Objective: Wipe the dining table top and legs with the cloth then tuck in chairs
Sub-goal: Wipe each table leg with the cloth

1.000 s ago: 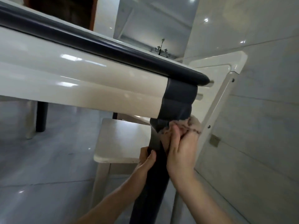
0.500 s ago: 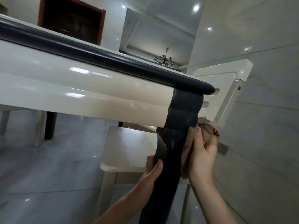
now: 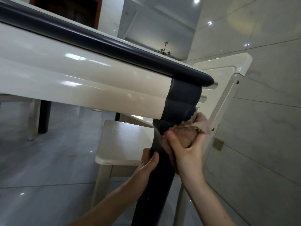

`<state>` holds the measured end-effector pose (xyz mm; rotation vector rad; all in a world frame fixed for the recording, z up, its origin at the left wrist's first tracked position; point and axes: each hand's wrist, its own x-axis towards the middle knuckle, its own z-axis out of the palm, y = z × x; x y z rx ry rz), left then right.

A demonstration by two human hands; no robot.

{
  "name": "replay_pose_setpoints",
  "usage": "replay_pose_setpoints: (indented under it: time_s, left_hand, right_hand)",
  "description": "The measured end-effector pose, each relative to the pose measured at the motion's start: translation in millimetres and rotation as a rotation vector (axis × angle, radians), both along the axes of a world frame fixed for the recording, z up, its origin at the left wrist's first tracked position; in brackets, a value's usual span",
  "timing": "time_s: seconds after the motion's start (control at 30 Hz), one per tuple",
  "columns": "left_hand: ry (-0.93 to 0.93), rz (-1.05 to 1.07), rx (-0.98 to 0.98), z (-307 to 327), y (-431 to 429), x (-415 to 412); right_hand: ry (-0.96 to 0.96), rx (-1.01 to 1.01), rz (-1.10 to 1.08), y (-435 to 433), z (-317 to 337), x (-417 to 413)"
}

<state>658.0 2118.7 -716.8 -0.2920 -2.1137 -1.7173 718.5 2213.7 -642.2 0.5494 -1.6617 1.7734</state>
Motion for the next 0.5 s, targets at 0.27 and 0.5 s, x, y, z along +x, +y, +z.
replay_pose_setpoints:
  time_s: [0.27,0.5]
  left_hand:
    - [0.031,-0.059,0.208,6.4,1.8,6.2]
    - [-0.007,0.016,0.152,11.3,-4.0,-8.1]
  right_hand:
    - [-0.009,0.024,-0.079,-7.8,1.1,4.7]
    - [0.037,-0.225,-0.078,0.3,3.7,-6.3]
